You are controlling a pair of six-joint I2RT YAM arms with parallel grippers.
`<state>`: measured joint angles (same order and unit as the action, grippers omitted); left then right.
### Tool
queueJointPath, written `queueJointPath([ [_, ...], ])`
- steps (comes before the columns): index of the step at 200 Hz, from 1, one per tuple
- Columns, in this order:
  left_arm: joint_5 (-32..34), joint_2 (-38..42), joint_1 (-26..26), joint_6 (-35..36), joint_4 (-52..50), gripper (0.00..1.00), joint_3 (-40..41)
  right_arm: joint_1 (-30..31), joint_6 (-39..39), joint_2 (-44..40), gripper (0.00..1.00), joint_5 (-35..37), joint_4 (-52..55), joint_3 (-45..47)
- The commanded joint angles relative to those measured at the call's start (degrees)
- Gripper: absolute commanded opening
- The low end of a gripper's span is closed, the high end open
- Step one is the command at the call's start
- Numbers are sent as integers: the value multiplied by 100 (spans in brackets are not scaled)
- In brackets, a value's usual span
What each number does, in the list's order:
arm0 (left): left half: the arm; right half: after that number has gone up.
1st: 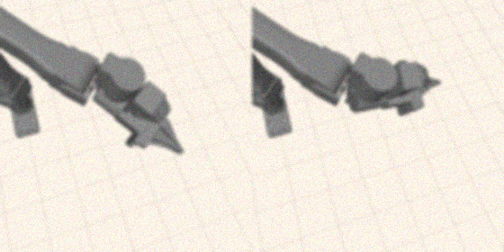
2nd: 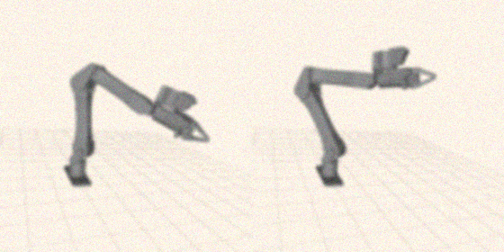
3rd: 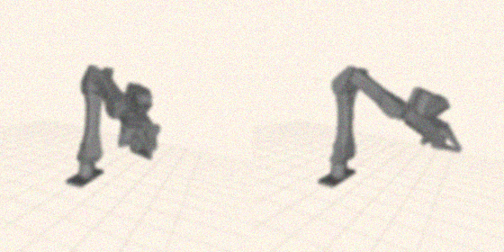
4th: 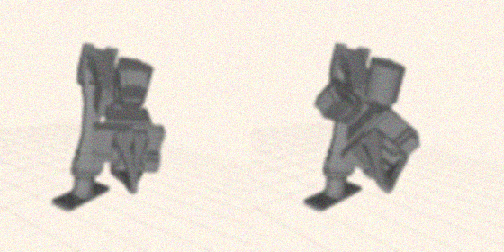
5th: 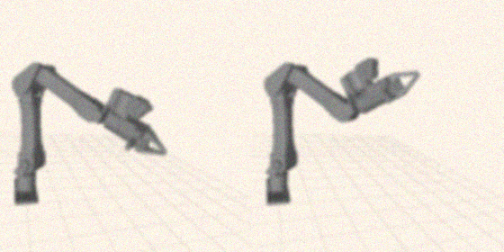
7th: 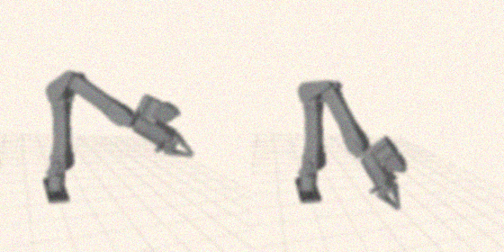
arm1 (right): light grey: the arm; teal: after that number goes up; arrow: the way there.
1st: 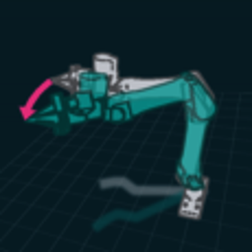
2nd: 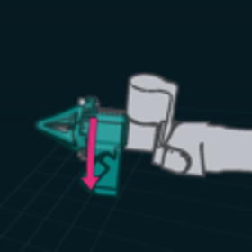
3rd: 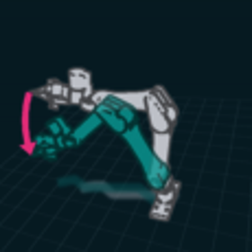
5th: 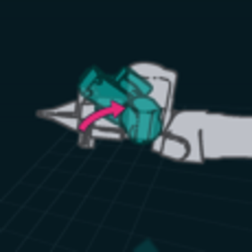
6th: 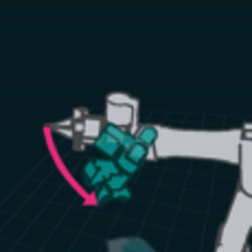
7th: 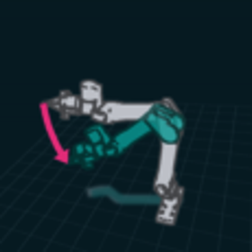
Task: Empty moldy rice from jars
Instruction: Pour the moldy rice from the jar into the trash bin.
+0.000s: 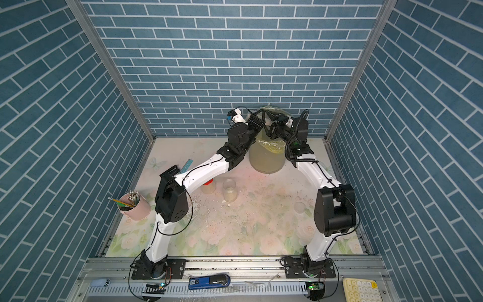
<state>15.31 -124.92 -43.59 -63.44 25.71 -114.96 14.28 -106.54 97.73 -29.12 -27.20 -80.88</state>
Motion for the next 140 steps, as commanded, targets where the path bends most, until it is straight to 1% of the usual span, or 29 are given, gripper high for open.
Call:
queueJointPath([
  [1, 111, 126, 109, 790, -228, 42, 224, -65, 1049, -492, 64, 1, 630, 42],
  [9, 112, 141, 137, 781, -199, 42, 259, -81, 1096, -520, 67, 5, 727, 59],
  [15, 112, 151, 144, 780, -175, 42, 278, -89, 1144, -540, 74, 8, 945, 55],
  [27, 105, 163, 175, 789, -128, 41, 295, -99, 1222, -544, 79, -1, 1112, 30],
  [34, 89, 176, 186, 807, -51, 41, 318, -101, 1222, -524, 85, -23, 1174, 23],
  [49, 88, 213, 241, 844, 10, 41, 341, -101, 1236, -509, 89, -35, 1178, 28],
  [59, 54, 216, 261, 905, -5, 40, 293, -101, 1334, -527, 89, -27, 1246, 28],
  [83, 10, 188, 299, 995, -38, 40, 210, -173, 1762, -686, 90, 0, 1816, -59],
  [122, -260, 85, 325, 1118, -293, 40, -56, -409, 2925, -1175, 90, 117, 2934, -255],
  [140, -393, 40, 316, 1177, -444, 39, -170, -508, 3217, -1258, 90, -54, 2992, -380],
])
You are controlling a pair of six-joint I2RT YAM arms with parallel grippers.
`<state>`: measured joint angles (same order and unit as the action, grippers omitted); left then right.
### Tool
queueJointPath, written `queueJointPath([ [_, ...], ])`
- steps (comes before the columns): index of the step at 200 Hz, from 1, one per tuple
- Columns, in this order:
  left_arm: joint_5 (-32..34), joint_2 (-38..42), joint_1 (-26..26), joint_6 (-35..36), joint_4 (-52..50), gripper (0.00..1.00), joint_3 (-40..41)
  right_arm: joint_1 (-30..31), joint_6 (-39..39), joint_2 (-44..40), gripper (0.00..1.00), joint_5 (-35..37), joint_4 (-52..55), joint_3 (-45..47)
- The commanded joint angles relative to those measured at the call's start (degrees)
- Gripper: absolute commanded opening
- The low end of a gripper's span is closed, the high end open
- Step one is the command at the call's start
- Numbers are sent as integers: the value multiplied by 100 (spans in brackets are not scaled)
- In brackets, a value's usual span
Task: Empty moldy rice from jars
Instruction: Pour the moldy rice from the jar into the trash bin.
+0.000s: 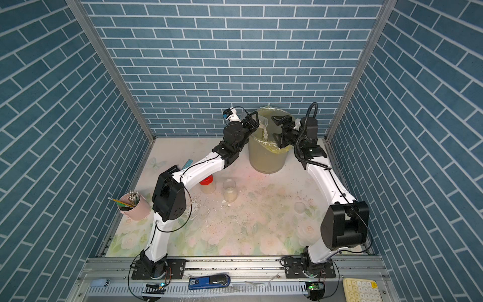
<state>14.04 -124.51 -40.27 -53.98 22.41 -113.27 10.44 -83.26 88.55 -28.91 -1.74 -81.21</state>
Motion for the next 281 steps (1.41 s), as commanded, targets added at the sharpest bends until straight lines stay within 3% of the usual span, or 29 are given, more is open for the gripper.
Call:
queueJointPath([
  [1, -277, -7, -16, 234, -119, 39, -346, -126, 894, -339, 90, -82, 429, -345],
  [24, -453, -81, -25, 519, -625, 38, -672, -176, 1459, -365, 90, -187, 770, -583],
  [68, -844, -517, -60, 1595, -2601, 39, -2134, -299, 3778, -483, 90, -139, 2660, -1447],
  [87, -879, -825, -68, 2042, -3243, 38, -2699, -341, 4398, -922, 90, 317, 2928, -1107],
  [108, -1011, -985, -84, 2526, -3100, 38, -2759, -376, 4757, -1500, 91, 699, 2920, -499],
  [140, -1404, -1315, -86, 3269, -2567, 38, -2830, -402, 4889, -2024, 91, 945, 2976, 205],
  [190, -1711, -1909, -214, 4914, -3106, 37, -3744, -435, 4978, -2256, 91, 1231, 3061, 494],
  [223, -1826, -1652, -198, 5068, -2831, 38, -3197, -450, 4930, -2231, 91, 1317, 2986, 567],
  [281, -1904, -1658, -183, 5309, -3037, 38, -3402, -487, 4888, -2145, 91, 1405, 2919, 617],
])
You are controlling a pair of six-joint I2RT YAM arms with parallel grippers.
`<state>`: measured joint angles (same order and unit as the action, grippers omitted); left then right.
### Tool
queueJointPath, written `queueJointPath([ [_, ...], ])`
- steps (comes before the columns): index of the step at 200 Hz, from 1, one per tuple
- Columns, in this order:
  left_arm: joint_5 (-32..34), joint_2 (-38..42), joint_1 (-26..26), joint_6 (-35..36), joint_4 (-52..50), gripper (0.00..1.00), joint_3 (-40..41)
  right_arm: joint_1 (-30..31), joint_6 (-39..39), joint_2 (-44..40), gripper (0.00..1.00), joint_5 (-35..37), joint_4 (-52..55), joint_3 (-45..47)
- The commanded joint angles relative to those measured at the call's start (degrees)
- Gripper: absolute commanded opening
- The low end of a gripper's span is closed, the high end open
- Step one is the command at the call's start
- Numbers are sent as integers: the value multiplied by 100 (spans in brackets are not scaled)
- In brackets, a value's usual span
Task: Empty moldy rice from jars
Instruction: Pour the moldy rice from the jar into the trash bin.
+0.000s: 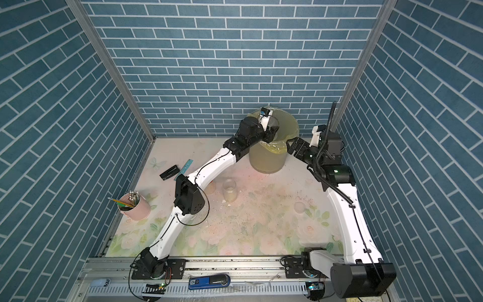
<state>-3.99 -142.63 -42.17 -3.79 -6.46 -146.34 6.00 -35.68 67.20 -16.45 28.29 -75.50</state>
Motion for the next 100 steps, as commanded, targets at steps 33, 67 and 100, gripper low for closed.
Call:
queueJointPath([
  [33, 31, 301, 13, 704, -373, 38, -116, -75, 193, -59, 91, 199, -69, 53],
  [67, 15, 365, 25, 1034, -440, 38, -140, -108, 211, 35, 91, 118, -117, 50],
  [100, 216, 882, -8, 1420, 105, 38, 625, -138, 281, 36, 99, -9, -155, -12],
])
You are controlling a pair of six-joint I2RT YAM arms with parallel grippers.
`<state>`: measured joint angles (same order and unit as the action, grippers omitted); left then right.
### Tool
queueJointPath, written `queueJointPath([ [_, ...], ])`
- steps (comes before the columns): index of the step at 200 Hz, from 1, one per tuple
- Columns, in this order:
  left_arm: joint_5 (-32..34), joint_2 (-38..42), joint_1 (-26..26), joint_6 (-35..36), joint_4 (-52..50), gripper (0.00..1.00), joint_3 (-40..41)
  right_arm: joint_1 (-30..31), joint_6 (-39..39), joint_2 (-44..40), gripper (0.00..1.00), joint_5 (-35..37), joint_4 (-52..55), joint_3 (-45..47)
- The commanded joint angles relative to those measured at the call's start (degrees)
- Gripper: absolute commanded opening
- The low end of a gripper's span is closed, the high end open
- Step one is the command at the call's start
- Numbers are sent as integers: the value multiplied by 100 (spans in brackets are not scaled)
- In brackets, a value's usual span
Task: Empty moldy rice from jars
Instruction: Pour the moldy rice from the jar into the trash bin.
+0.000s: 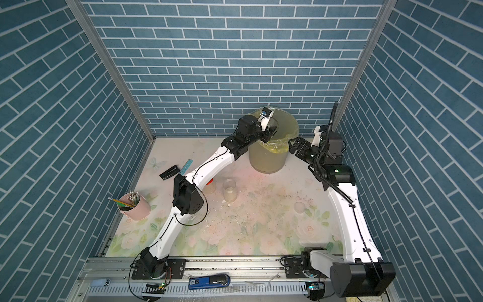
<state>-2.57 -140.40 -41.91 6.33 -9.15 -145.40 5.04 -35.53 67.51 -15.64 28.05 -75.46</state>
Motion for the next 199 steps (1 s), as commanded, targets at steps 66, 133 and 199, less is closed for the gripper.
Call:
queueJointPath([
  [66, -346, 606, 16, 137, 612, 37, 326, -55, 117, 96, 99, -238, -371, 32],
  [133, -304, 1088, 21, 460, 653, 38, 645, -80, 265, -191, 99, 497, -338, 57],
  [199, -201, 887, 157, 248, 396, 38, 480, -113, 47, -167, 99, -18, -568, 162],
])
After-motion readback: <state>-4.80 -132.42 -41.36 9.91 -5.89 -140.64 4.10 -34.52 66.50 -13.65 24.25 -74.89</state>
